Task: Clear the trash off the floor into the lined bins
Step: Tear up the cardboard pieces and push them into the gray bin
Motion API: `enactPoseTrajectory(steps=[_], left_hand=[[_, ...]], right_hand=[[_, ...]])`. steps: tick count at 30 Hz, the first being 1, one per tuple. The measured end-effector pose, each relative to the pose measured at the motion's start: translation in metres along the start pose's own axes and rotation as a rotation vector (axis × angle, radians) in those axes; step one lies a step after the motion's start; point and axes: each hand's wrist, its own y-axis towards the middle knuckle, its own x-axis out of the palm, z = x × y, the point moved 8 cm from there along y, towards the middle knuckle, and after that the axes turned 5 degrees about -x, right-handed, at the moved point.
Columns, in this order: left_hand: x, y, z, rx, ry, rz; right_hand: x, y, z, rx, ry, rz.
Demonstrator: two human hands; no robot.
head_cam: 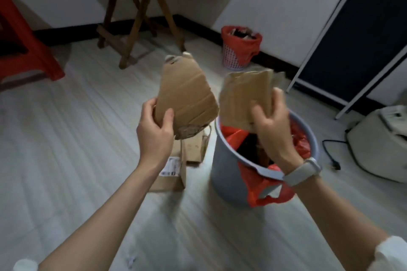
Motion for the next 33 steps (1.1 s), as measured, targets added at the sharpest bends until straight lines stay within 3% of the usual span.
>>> enactPoseTrajectory(steps=[3, 5, 10, 13, 21, 26, 33], left_hand=[[0.051, -0.007, 0.038, 0.131, 0.011, -0.115], [0.08, -0.021, 0.058, 0.233, 0.078, -0.17], [0.139, -0.071, 0.085, 0.599, 0.444, -0.246], [0.159, -0.093, 0.095, 0.761, 0.472, -0.297], [0.199, -0.091, 0.078, 0.718, 0.716, -0.517], [0.211, -0.065, 0.039, 0.475, 0.876, -0.631], [0.224, -0.093, 0.024, 0.608, 1.037, -0.855]], right_hand=[[-0.079, 0.014, 0.027, 0.096, 0.008, 0.342], [-0.113, 0.017, 0.046, 0.161, -0.015, 0.462], [-0.144, 0.019, 0.085, 0.274, -0.134, 0.435], [-0.143, 0.015, 0.098, 0.282, -0.159, 0.358], [-0.146, 0.015, 0.108, 0.292, -0.128, 0.325], [-0.148, 0.015, 0.11, 0.26, -0.14, 0.341], [-0.143, 0.021, 0.104, 0.116, -0.215, 0.332]])
